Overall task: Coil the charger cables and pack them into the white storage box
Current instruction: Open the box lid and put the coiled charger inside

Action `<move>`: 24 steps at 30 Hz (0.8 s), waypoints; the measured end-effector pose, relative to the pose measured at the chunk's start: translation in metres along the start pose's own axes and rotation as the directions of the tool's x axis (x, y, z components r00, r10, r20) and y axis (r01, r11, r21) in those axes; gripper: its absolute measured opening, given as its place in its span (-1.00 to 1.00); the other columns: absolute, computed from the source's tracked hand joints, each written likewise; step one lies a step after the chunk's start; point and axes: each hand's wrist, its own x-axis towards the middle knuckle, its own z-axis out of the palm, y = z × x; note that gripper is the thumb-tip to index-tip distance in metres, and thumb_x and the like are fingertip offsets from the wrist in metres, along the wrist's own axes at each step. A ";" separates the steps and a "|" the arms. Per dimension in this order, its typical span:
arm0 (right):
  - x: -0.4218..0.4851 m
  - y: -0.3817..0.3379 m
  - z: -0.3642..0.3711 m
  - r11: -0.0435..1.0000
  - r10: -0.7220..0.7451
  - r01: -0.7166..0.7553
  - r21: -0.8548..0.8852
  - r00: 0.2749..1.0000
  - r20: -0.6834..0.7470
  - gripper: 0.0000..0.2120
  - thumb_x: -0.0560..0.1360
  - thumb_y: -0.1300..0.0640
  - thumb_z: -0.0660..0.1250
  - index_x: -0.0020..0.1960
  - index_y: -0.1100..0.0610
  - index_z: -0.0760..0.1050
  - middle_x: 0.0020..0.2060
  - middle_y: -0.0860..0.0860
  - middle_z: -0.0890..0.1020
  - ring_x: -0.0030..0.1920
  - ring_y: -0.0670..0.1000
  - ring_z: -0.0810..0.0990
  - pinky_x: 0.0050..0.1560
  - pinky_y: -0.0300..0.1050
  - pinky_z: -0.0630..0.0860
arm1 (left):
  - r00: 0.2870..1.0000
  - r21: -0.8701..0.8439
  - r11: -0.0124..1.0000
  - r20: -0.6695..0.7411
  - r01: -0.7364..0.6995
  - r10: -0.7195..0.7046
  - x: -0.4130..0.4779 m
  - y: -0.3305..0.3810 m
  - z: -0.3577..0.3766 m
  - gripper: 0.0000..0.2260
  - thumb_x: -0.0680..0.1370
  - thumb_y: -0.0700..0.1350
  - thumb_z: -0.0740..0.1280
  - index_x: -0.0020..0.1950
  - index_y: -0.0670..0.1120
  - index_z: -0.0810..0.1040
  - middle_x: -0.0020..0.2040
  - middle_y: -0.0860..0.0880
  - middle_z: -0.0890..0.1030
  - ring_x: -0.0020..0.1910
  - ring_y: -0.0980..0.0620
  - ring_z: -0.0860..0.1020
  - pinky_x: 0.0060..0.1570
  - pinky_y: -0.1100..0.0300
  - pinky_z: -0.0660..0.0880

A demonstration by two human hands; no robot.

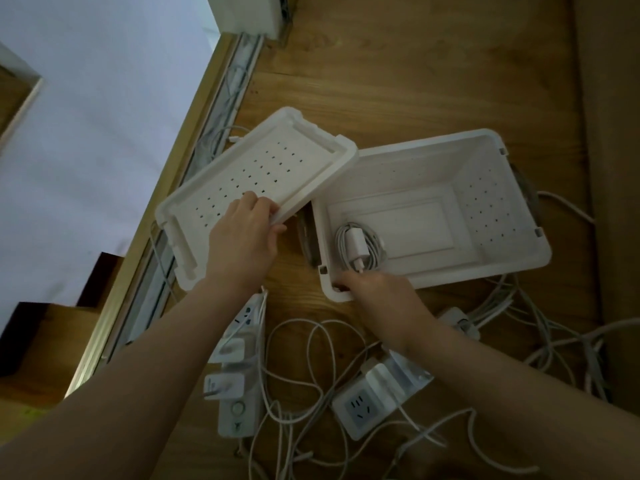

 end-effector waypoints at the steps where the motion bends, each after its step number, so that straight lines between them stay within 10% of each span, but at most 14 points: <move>1: 0.001 0.003 -0.001 1.000 -0.027 0.027 0.000 0.999 -0.045 -0.57 0.38 0.32 0.40 0.21 0.08 0.49 -0.09 0.04 0.67 -0.12 0.05 0.65 -0.14 -0.08 0.59 | 1.000 -0.006 1.000 -0.003 0.009 -0.009 0.001 0.000 0.000 -0.75 0.54 -0.07 0.30 0.17 -0.14 0.49 0.06 -0.08 0.49 0.04 -0.05 0.46 -0.06 0.12 0.42; 4: 0.001 0.011 -0.009 0.998 -0.023 0.035 0.046 0.972 -0.234 -0.59 0.15 0.41 0.52 -0.04 0.16 0.60 -0.36 0.06 0.65 -0.41 0.06 0.62 -0.44 -0.11 0.56 | 0.999 -0.039 0.999 -0.026 0.023 -0.024 0.006 0.002 -0.001 -0.75 0.54 -0.06 0.30 0.17 -0.15 0.48 0.06 -0.07 0.49 0.03 -0.03 0.48 -0.07 0.11 0.46; 11: 0.006 0.028 -0.049 0.988 0.140 -0.080 0.135 0.839 -0.526 -0.76 0.36 0.48 0.36 -0.06 0.22 0.56 -0.33 0.10 0.63 -0.39 0.07 0.59 -0.37 -0.19 0.52 | 0.998 -0.005 1.000 -0.061 0.006 -0.007 0.028 0.005 -0.002 -0.75 0.54 -0.07 0.31 0.15 -0.17 0.48 0.06 -0.11 0.49 0.02 -0.08 0.48 -0.07 0.05 0.46; 16: 0.003 0.042 -0.075 0.942 0.324 -0.233 0.240 0.816 -0.478 -0.82 0.55 0.34 0.20 0.08 0.18 0.50 -0.14 0.14 0.63 -0.18 0.14 0.60 -0.23 0.11 0.58 | 0.993 0.123 0.985 0.013 -0.117 0.116 0.042 0.022 0.007 -0.77 0.55 -0.11 0.28 0.15 -0.19 0.48 0.08 -0.14 0.49 0.02 -0.12 0.46 -0.07 0.04 0.42; 24: 0.000 0.073 -0.093 0.951 0.307 -0.244 0.190 0.804 -0.508 -0.81 0.55 0.34 0.20 0.08 0.15 0.49 -0.08 0.05 0.59 -0.12 0.04 0.54 -0.19 -0.09 0.50 | 0.977 0.219 0.957 0.138 -0.192 0.165 0.053 0.056 0.040 -0.79 0.58 -0.10 0.23 0.20 -0.13 0.41 0.12 -0.09 0.45 0.05 -0.06 0.42 -0.06 0.13 0.35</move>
